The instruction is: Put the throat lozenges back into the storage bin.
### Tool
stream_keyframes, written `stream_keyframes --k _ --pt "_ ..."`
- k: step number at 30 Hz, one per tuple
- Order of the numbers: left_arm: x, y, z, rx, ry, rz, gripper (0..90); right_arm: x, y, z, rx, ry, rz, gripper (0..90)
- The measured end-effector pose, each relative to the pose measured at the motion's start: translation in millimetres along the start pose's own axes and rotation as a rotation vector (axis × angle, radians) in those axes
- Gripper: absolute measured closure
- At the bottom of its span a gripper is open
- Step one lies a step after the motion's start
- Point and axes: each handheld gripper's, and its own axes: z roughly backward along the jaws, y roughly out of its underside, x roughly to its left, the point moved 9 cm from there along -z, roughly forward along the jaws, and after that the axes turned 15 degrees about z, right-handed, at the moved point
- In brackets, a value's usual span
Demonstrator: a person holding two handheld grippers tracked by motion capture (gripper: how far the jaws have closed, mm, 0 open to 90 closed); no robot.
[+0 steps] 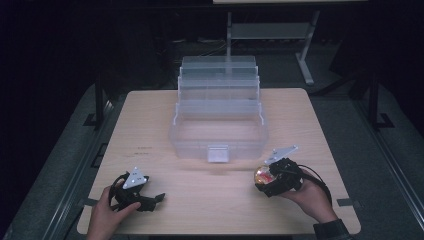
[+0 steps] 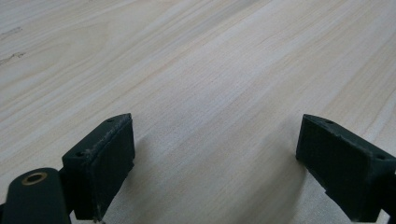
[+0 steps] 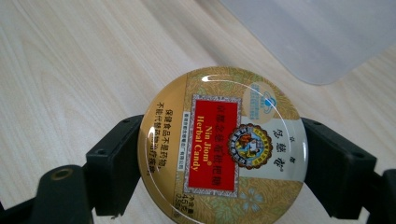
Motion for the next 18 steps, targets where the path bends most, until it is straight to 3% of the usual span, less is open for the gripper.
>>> stream_keyframes --k 18 --pt "0.0 0.1 0.1 0.001 0.0 -0.001 10.7 -21.6 -6.8 15.7 -0.015 0.033 -0.013 19.7"
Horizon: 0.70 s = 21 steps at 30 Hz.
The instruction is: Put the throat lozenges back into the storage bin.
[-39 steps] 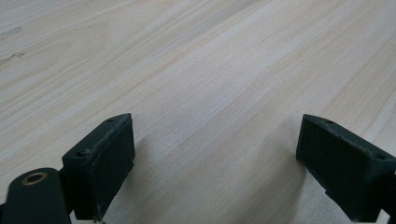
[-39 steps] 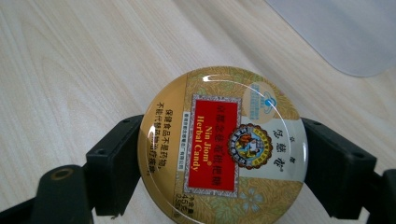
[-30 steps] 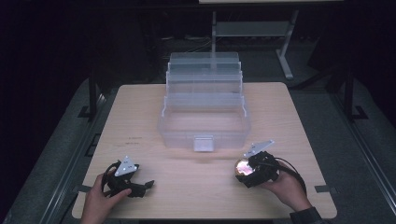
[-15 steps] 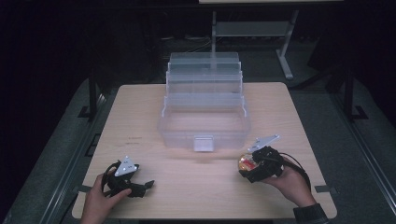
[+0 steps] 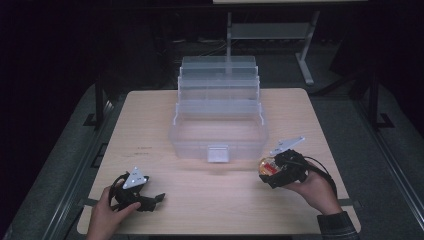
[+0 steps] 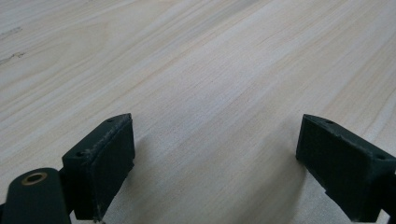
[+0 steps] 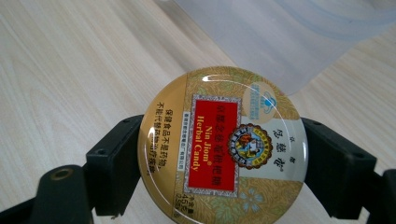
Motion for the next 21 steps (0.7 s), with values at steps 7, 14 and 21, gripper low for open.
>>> stream_keyframes --k 7,14,21 --pt "0.1 0.1 0.1 0.001 0.0 -0.002 10.7 -8.1 -4.8 3.6 -0.007 0.011 -0.001 19.7" --pt "0.4 0.0 0.1 0.002 -0.001 -0.004 10.7 -12.8 -9.8 7.5 -0.009 0.019 -0.001 19.7" --pt "0.4 0.0 0.1 0.001 -0.001 -0.004 10.7 -20.0 -15.4 10.9 -0.011 0.025 -0.011 19.7"
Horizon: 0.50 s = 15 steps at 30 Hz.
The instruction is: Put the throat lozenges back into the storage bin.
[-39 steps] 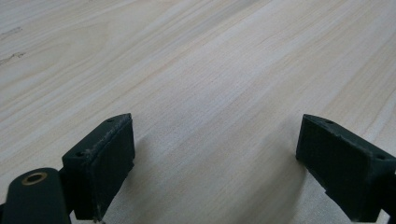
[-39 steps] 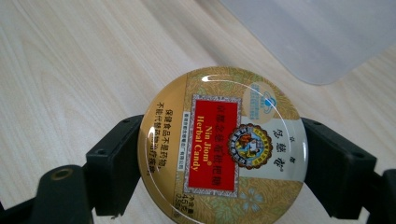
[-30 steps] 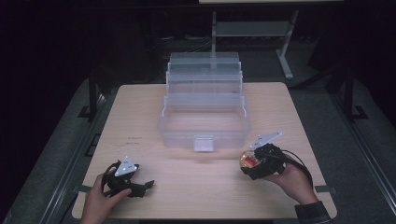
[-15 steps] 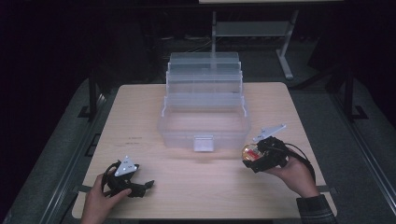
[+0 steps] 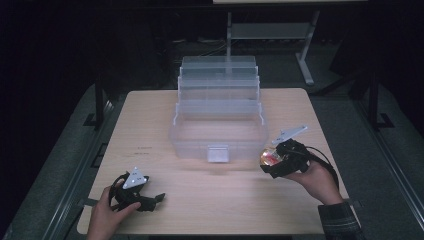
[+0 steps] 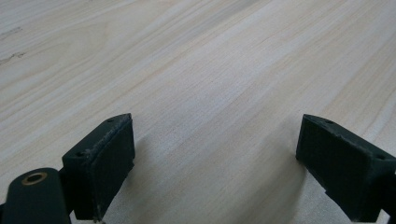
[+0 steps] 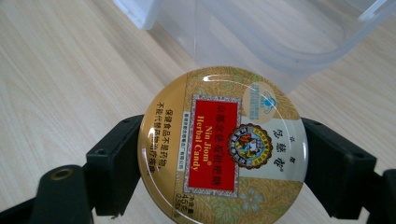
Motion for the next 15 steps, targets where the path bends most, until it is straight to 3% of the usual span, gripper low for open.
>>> stream_keyframes --k 15 --pt "-0.1 0.1 0.0 0.0 0.0 0.002 10.7 -13.8 -14.2 6.6 0.001 0.018 0.001 19.8"
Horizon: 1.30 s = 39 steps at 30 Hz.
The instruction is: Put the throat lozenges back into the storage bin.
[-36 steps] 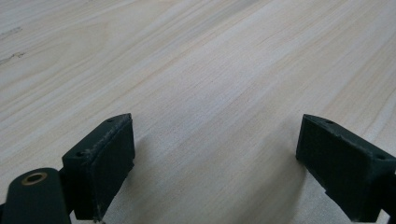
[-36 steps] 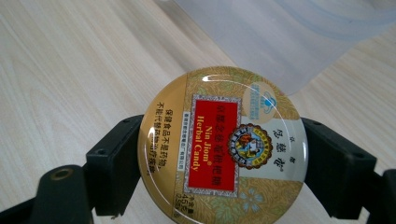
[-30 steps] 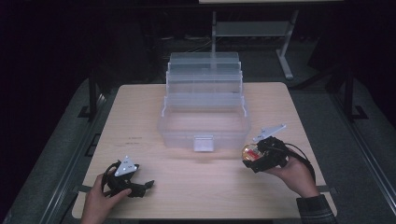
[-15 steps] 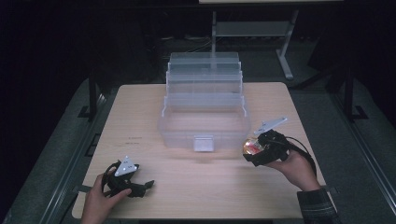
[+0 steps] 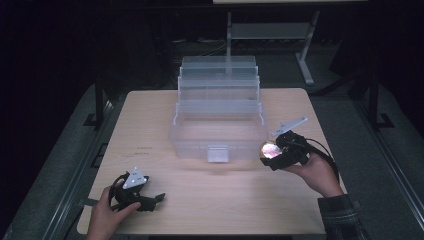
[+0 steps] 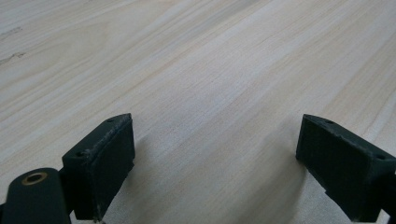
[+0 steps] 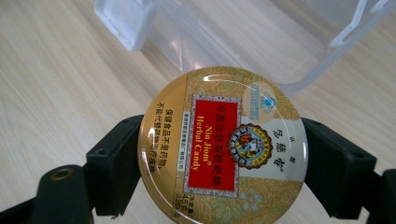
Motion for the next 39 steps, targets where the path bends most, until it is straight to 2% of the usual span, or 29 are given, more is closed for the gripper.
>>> stream_keyframes --k 19,39 --pt "-0.1 -0.1 0.0 -0.001 0.0 0.001 10.7 -21.6 -21.6 1.3 -0.007 0.023 -0.007 19.7" --pt "0.0 0.0 0.0 0.0 0.0 0.0 10.7 -42.5 -42.0 -9.6 -0.022 0.037 -0.031 19.7"
